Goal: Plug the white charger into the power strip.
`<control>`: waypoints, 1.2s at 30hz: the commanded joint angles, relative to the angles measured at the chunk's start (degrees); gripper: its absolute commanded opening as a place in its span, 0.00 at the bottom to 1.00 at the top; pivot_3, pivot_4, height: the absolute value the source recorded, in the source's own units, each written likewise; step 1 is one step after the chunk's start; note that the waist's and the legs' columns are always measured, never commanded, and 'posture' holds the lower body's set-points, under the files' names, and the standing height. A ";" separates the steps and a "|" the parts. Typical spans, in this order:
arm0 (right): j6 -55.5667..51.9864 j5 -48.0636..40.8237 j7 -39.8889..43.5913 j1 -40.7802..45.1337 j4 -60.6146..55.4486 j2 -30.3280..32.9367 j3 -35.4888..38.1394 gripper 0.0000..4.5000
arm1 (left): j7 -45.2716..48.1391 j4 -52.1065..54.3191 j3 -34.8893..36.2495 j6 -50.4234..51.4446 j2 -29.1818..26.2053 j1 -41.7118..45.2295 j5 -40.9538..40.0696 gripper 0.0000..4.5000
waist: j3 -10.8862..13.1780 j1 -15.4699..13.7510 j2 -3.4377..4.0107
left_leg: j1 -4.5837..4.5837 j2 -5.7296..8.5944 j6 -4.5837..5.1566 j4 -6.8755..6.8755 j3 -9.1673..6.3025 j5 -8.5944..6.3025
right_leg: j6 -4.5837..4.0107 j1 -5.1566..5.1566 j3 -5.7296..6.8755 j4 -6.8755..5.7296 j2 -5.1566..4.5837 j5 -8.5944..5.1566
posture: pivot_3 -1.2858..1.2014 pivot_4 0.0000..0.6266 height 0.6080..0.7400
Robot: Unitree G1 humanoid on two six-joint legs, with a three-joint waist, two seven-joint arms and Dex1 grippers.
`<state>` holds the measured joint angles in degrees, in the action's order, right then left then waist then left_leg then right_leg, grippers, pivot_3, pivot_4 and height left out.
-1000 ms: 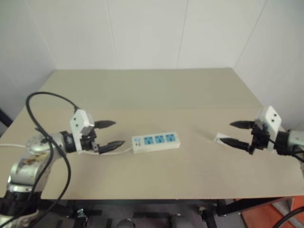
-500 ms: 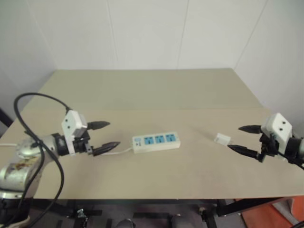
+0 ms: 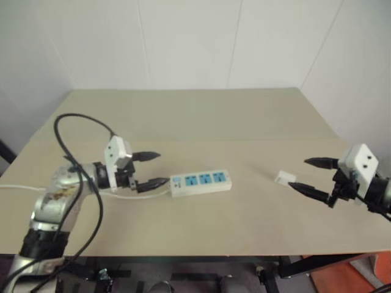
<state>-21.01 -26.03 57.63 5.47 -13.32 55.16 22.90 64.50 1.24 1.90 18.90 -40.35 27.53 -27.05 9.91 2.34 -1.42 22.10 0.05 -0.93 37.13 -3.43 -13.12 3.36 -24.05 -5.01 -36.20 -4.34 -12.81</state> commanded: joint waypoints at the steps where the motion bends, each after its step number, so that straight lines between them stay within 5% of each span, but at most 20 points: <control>1: -0.37 -1.45 -0.97 0.93 -1.98 -0.25 1.57 0.99 | 2.75 -6.25 -2.67 -5.53 2.06 4.40 3.05 1.00 | 0.00 -0.03 0.00 | 0.00 0.00 0.00 0.00 0.00 0.00 | 0.00 0.01 0.00 0.00 0.00 0.00 | 0.52 0.24 1.00; 15: -2.04 -3.88 -0.98 0.49 -5.33 -0.66 2.22 0.99 | 10.74 -33.43 -7.91 -26.46 14.41 13.28 11.59 1.00 | -0.01 -0.12 -0.02 | 0.10 0.02 0.05 0.10 -0.02 -0.03 | 0.01 -0.04 0.01 0.00 0.00 0.00 | 0.52 0.24 1.00; 36: -4.56 -7.42 -1.78 -2.35 -9.58 -0.34 5.24 0.99 | 9.27 -52.39 -7.67 -37.19 17.26 16.18 18.39 1.00 | -0.03 -0.20 -0.04 | 0.13 0.02 0.08 0.18 -0.06 -0.05 | 0.04 -0.02 0.03 -0.01 0.01 0.02 | 0.52 0.24 1.00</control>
<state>-25.47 -32.49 56.09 3.09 -20.91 54.25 25.66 74.33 -50.39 -6.68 -17.13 -23.02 42.71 -9.10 9.88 2.14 -1.46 22.22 0.07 -0.85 37.31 -3.50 -13.17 3.39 -24.05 -4.97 -36.22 -4.33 -12.80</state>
